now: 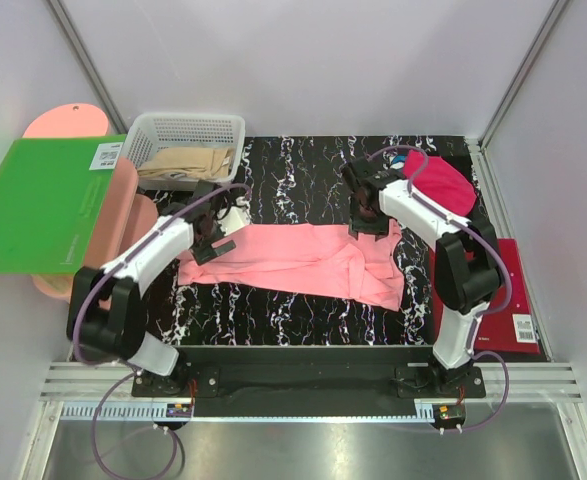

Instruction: Fold and stack the t-shirts

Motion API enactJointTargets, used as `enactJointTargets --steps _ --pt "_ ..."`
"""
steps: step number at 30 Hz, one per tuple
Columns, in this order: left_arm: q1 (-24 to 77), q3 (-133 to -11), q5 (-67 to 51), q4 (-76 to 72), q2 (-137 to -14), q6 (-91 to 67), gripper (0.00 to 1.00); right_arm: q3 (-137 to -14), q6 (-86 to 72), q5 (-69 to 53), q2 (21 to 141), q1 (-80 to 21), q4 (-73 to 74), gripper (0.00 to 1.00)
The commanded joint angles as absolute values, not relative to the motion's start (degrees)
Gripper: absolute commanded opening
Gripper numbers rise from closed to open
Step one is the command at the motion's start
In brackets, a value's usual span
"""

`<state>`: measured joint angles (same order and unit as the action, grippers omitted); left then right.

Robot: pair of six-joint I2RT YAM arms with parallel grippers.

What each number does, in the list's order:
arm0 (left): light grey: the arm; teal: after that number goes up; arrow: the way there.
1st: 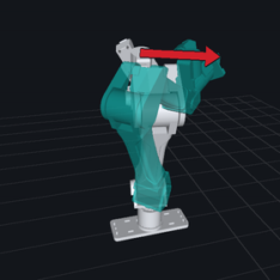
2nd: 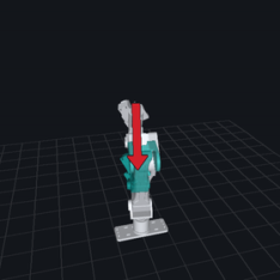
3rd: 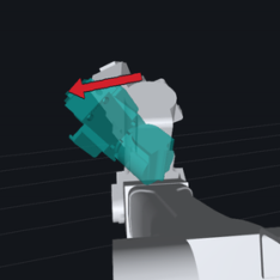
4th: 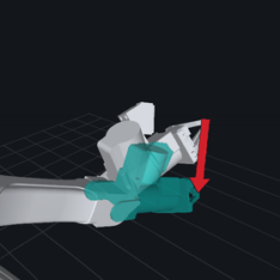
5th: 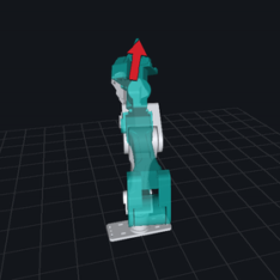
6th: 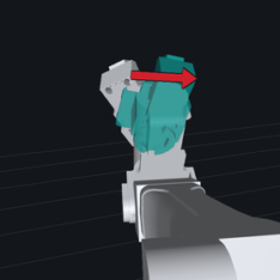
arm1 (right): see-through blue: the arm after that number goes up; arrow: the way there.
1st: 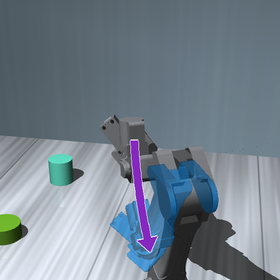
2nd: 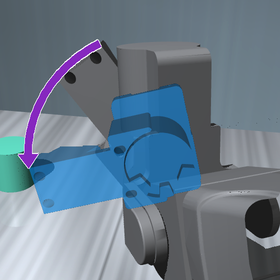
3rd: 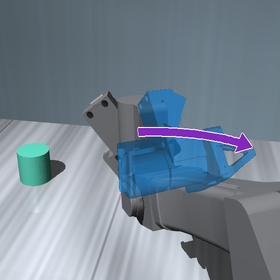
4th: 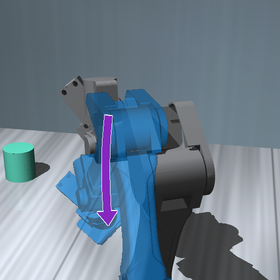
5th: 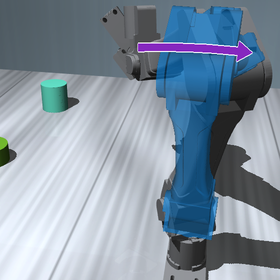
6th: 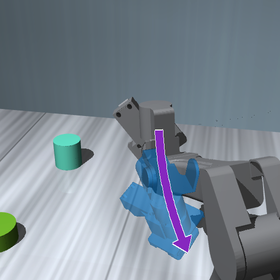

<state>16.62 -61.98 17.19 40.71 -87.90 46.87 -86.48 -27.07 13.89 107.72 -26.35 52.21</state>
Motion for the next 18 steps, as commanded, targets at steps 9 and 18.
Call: enactJointTargets --steps 9,18 --pt "19.1 -52.6 10.5 44.3 -79.8 41.0 0.98 -64.5 -29.4 1.8 84.5 -27.0 46.0 0.38" --pt "28.6 -61.6 2.3 47.0 -84.1 33.4 0.98 -74.4 -24.8 0.2 96.0 -27.0 43.9 0.34"
